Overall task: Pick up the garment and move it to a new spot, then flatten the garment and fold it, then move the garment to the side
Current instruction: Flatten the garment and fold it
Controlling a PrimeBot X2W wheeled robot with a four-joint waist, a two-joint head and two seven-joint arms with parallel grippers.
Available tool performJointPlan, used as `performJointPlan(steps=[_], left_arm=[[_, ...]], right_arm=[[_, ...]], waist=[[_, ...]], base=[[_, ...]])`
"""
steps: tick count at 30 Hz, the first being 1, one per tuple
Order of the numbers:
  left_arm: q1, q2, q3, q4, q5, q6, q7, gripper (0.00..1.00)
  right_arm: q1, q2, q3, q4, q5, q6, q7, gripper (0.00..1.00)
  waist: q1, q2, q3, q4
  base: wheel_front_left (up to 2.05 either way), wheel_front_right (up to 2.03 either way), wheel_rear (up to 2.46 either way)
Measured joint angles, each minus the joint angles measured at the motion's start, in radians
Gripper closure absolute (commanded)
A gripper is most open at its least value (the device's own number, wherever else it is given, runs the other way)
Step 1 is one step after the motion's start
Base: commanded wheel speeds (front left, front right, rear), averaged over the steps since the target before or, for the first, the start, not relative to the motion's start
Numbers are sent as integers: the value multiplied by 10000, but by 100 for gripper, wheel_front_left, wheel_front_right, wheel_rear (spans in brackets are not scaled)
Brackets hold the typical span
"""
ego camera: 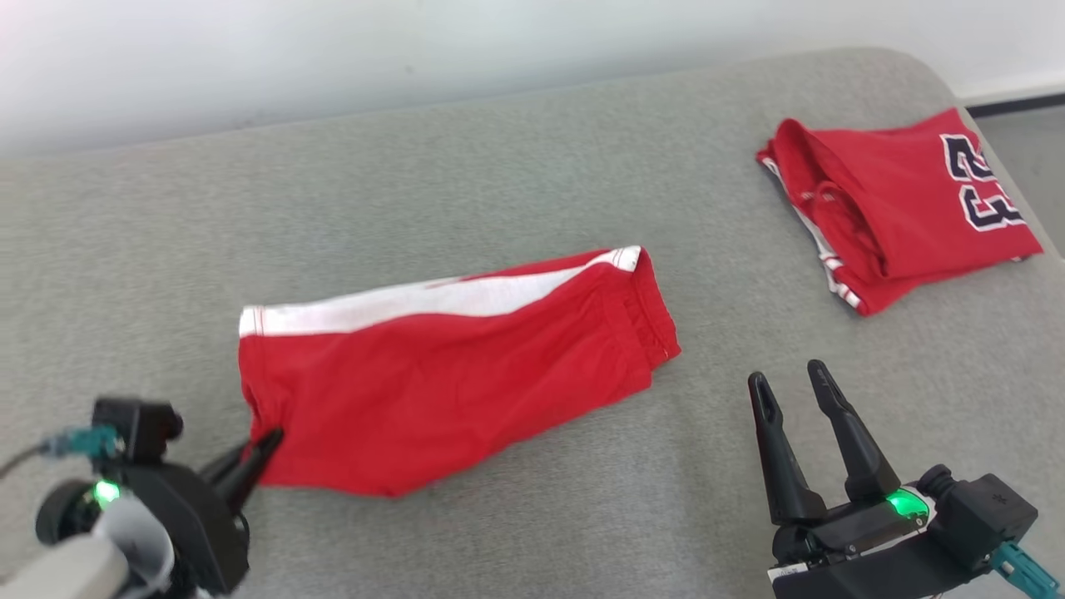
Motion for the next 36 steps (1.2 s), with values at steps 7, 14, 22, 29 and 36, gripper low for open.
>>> performJointPlan(steps=[7, 14, 22, 29, 36], left_arm=[[884, -529, 71, -84, -71, 566, -1041, 0], [1181, -1114, 2464, 98, 1287, 1549, -1605, 0], [3400, -2853, 7081, -1342, 4777, 1879, -1630, 0], [5056, -4500, 9588, -2366, 7177, 1279, -1632, 0], [6228, -5687, 10734, -2560, 8654, 431, -1632, 0]], right_arm=[[50, -90, 21, 113, -301, 0, 0, 0], [43, -238, -153, 169, -750, 0, -2, 0], [47, -56, -435, 345, -1298, 0, 0, 0], [157, 132, -667, 495, -1584, 0, 0, 0], [351, 332, -817, 581, -1833, 0, 0, 0]], waist=[[0, 1, -340, 375], [0, 1, -701, 724], [0, 1, -1118, 1085], [0, 1, -1420, 1215], [1, 1, -1564, 1227]], base=[[0, 0, 0], [0, 0, 0], [0, 0, 0], [0, 0, 0], [0, 0, 0]])
